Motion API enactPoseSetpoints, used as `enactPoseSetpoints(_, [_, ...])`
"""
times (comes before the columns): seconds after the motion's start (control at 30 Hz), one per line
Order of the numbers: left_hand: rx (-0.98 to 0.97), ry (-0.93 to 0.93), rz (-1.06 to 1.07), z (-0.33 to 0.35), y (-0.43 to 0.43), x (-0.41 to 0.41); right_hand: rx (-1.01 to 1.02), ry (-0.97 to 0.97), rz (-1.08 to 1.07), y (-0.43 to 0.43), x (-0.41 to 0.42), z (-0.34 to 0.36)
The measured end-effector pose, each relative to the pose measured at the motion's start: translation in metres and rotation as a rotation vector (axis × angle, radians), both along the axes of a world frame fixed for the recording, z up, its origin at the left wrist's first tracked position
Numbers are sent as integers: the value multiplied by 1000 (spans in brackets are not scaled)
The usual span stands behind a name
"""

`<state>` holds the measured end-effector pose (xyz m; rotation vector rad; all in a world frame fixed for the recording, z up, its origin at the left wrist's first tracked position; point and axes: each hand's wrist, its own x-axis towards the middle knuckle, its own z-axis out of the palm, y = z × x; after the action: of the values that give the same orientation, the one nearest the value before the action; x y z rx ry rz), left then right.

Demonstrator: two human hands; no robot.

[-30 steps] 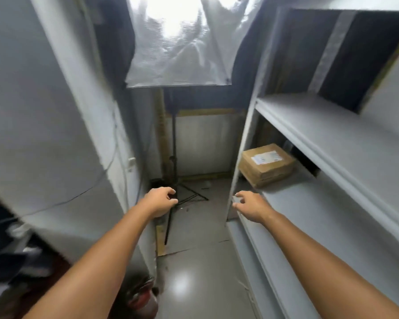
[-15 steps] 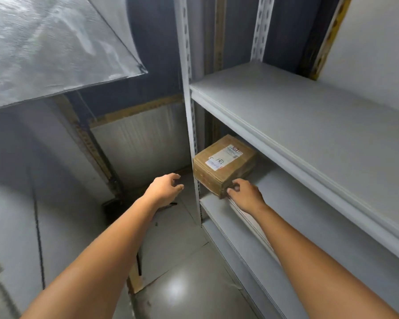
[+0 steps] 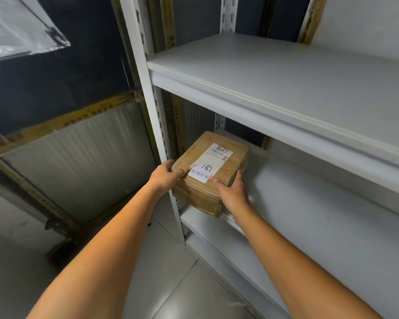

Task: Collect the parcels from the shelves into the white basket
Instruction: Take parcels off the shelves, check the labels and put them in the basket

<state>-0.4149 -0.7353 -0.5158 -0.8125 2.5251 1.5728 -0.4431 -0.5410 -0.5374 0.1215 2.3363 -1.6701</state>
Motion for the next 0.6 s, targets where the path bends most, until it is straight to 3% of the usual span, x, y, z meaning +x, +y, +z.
enactPoseSetpoints(0.3, [180,19,-52,-3,-2,2,-232,-60,-44,-1,5,-6])
enactPoseSetpoints(0.6, [237,-24,44,21,23,87,-187,-88,203,34,50,31])
